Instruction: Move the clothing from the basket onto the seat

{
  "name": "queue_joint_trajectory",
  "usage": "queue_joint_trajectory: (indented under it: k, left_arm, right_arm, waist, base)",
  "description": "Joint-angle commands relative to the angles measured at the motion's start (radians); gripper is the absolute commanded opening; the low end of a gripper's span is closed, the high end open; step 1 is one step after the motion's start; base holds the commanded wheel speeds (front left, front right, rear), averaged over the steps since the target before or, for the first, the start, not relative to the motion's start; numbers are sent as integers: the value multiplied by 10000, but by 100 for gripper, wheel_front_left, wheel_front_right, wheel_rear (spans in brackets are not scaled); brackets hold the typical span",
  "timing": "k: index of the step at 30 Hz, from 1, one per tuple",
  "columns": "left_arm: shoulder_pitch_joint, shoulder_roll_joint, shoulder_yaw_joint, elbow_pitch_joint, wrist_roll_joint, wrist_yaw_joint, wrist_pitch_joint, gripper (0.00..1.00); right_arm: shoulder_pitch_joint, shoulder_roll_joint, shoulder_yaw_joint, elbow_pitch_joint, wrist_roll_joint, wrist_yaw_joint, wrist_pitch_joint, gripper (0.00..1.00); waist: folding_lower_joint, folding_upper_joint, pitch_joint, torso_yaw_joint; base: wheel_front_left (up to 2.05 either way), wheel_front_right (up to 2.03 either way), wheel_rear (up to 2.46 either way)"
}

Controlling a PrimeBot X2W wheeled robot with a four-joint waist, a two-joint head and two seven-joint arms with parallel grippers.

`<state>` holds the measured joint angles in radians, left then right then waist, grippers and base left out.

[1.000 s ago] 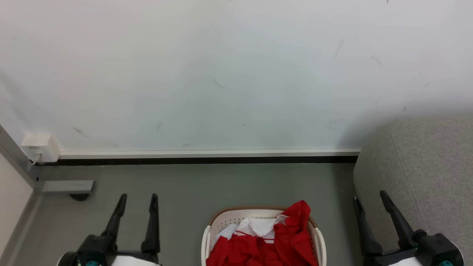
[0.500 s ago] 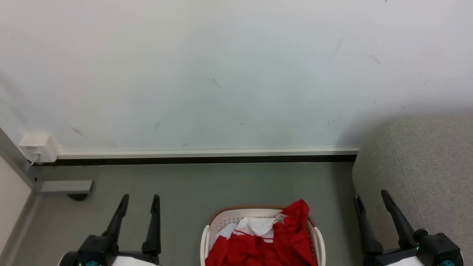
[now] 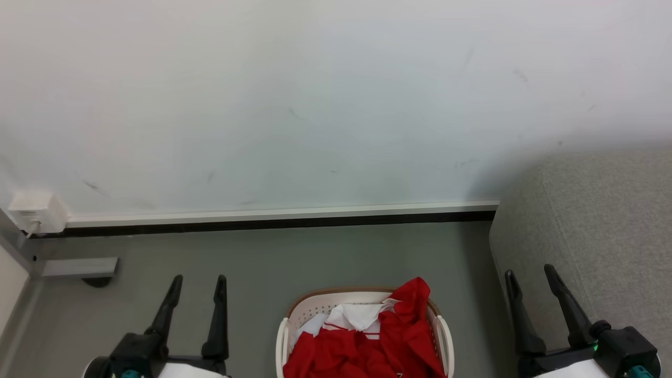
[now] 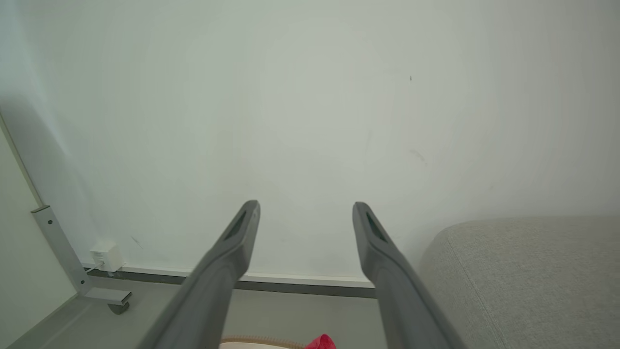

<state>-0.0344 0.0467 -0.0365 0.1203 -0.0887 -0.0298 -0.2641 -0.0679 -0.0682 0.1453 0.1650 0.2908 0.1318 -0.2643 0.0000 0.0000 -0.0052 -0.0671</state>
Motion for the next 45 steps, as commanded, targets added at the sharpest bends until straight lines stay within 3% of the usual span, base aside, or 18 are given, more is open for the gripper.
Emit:
queue_joint_trajectory:
  k: [1, 8, 23, 32, 45]
  left_arm:
    - [-50, 66, 20, -21, -111, 4, -6, 100]
    - [-321, 66, -160, -40, -228, -38, -6, 100]
    - [-1894, 113, -312, 567, 26, -501, -6, 100]
    - [-3619, 546, -771, 2753, 89, -823, 117, 100]
    - [-6244, 1360, -2068, 6368, -400, -1005, 1775, 100]
  right_arm:
    - [-137, -39, -29, -30, -26, -21, -2, 100]
    - [-458, -139, -44, -181, -9, -21, -2, 100]
    - [-1599, -36, -595, -1052, 219, -21, 0, 100]
    - [-2362, 91, -998, -1902, 487, -21, 2, 100]
    - [-3220, 183, -1139, -3349, 1050, -21, 2, 100]
  waist:
    - [0, 0, 43, -57]
    - [0, 0, 506, -395]
    - [0, 0, 2843, -1494]
    - [0, 0, 4557, -2229]
    - [0, 0, 6762, -3372]
  base:
    - [0, 0, 0]
    - [0, 0, 0]
    - [0, 0, 0]
    - [0, 0, 0]
    - [0, 0, 0]
